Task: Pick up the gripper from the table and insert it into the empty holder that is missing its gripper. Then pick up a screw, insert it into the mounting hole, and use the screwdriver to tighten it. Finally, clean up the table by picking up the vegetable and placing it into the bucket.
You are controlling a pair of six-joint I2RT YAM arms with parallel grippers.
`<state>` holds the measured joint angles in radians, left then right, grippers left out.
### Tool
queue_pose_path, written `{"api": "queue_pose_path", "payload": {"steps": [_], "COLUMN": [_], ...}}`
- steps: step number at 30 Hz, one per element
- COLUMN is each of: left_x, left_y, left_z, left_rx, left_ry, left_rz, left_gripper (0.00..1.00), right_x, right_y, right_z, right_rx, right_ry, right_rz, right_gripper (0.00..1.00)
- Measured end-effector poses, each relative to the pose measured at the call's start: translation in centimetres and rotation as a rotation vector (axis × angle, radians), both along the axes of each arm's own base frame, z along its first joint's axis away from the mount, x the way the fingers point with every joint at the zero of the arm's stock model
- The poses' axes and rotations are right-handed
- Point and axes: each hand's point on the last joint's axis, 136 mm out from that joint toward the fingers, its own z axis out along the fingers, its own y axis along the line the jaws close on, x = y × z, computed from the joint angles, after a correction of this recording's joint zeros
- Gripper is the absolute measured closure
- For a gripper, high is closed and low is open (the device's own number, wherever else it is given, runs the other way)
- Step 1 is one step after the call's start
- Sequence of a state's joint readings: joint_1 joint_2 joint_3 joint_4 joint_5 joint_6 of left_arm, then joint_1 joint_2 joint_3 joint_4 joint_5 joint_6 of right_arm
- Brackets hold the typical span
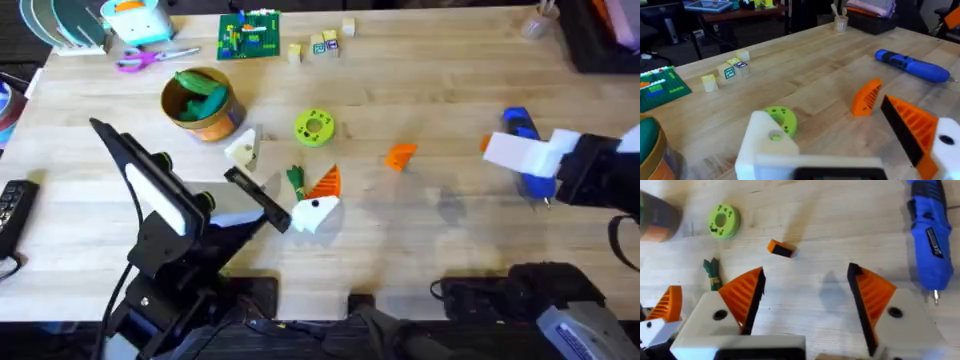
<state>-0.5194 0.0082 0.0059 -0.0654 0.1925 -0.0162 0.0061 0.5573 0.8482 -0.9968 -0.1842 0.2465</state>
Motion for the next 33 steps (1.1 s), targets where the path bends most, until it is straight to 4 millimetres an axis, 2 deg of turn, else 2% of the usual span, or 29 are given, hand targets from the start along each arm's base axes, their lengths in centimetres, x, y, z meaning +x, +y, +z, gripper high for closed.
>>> {"api": "queue_pose_path", "payload": {"steps": [4, 9, 14, 19, 25, 27, 33], "left_x": [0.0, 0.0, 0.0, 0.0, 0.0, 0.0, 0.0], "left_y": [0.0, 0.0, 0.0, 0.0, 0.0, 0.0, 0.0], "left_z": [0.0, 0.0, 0.0, 0.0, 0.0, 0.0, 0.0], "left_rx": [0.000, 0.000, 0.000, 0.000, 0.000, 0.000, 0.000], "left_ry": [0.000, 0.000, 0.000, 0.000, 0.000, 0.000, 0.000], "left_rz": [0.000, -0.001, -0.002, -0.003, -0.003, -0.003, -0.003], "left_gripper": [0.009, 0.009, 0.009, 0.009, 0.009, 0.009, 0.009], "right_x": [0.1, 0.9, 2.9, 5.3, 7.7, 7.9, 7.7], "right_y": [1.7, 3.4, 5.7, 7.6, 8.5, 8.5, 8.4], "right_z": [-0.8, -3.6, -5.8, -6.7, -7.8, -8.4, -10.7], "right_rx": [-0.021, -0.121, -0.196, -0.259, -0.330, -0.349, -0.397], "right_ry": [0.039, 0.161, 0.203, 0.150, 0.099, 0.112, 0.175], "right_rz": [0.140, 0.313, 0.461, 0.570, 0.653, 0.676, 0.757], "right_gripper": [0.007, 0.009, 0.009, 0.009, 0.010, 0.020, 0.142]}}
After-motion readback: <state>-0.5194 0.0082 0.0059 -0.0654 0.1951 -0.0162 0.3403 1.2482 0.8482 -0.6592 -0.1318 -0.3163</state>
